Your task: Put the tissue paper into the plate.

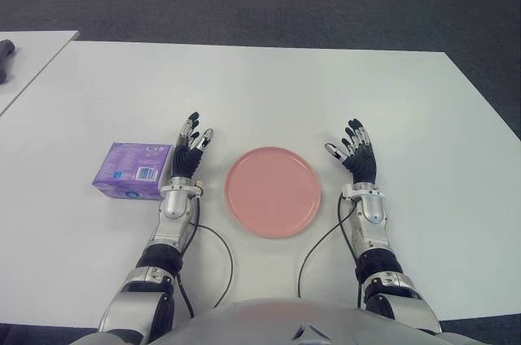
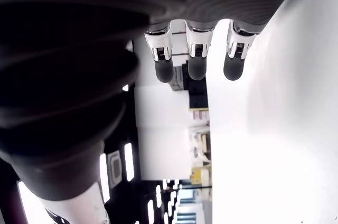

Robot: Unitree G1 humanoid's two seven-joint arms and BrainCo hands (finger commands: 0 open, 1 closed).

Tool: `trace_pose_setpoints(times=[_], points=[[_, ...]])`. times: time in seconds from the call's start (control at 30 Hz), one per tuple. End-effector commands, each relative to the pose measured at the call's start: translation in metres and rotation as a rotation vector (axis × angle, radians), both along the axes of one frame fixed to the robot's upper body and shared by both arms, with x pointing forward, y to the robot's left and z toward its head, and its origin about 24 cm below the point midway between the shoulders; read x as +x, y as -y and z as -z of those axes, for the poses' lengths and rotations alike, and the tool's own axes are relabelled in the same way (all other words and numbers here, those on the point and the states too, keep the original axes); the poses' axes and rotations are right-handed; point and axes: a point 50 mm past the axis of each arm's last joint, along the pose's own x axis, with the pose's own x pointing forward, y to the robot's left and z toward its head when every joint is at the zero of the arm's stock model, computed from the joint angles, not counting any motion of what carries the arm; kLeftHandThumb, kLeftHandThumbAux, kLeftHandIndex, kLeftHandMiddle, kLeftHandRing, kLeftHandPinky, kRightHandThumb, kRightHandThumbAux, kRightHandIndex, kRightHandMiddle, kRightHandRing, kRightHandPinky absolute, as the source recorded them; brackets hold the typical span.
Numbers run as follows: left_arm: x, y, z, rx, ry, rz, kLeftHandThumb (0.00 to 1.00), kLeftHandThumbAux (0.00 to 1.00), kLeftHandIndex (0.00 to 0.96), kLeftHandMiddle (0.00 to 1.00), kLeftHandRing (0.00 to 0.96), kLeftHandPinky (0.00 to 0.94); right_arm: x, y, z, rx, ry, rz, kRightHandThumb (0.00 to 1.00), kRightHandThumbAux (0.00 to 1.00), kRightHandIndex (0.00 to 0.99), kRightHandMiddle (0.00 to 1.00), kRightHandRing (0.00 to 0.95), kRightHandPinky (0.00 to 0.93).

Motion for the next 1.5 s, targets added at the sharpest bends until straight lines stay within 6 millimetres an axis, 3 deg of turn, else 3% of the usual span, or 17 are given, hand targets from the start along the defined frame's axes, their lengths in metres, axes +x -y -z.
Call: trace_pose_setpoints(times=[0.03, 0.2, 0.4, 0.57, 0.7, 0.87, 1.13, 1.5], points=[[-0.001, -0.001, 0.001, 0.016, -0.016, 0.023, 0.0, 0.414, 0.0, 0.0, 0.0, 0.0, -0.027, 0.0, 0.036, 0.027, -0.177, 0.015, 0.0, 0.831, 0.0, 0.0, 0.0, 0.003], [0.004, -0.001, -0.007, 0.04, 0.0, 0.057, 0.0, 0.387, 0.0, 0.0, 0.0, 0.0, -0.027, -0.001, 0.036, 0.026, -0.181, 0.009, 0.0, 0.816, 0.0, 0.0, 0.0, 0.003], [0.022, -0.006, -0.069, 0.141, 0.129, 0.128, 0.0, 0.397, 0.0, 0.0, 0.0, 0.0, -0.025, -0.002, 0.037, 0.019, -0.193, 0.008, 0.0, 0.781, 0.0, 0.0, 0.0, 0.001], [0.004, -0.013, -0.132, 0.346, 0.283, 0.205, 0.01, 0.404, 0.0, 0.0, 0.0, 0.0, -0.024, -0.004, 0.036, 0.016, -0.201, 0.004, 0.013, 0.739, 0.0, 0.0, 0.0, 0.0], [0.01, -0.025, -0.145, 0.468, 0.283, 0.214, 0.048, 0.394, 0.0, 0.0, 0.0, 0.0, -0.023, -0.005, 0.036, 0.015, -0.203, -0.001, 0.036, 0.702, 0.0, 0.0, 0.0, 0.0], [0.001, -0.038, -0.174, 0.647, 0.331, 0.203, 0.099, 0.353, 0.0, 0.0, 0.0, 0.0, -0.021, -0.008, 0.037, 0.022, -0.211, -0.006, 0.063, 0.675, 0.0, 0.0, 0.0, 0.0], [-0.015, -0.042, -0.219, 0.875, 0.383, 0.249, 0.159, 0.275, 0.0, 0.0, 0.0, 0.0, -0.017, -0.011, 0.041, 0.031, -0.249, -0.008, 0.113, 0.673, 0.0, 0.0, 0.0, 0.003], [-0.016, -0.054, -0.261, 1.167, 0.426, 0.286, 0.16, 0.246, 0.0, 0.0, 0.0, 0.0, -0.015, -0.014, 0.043, 0.041, -0.256, -0.014, 0.149, 0.667, 0.0, 0.0, 0.0, 0.001]])
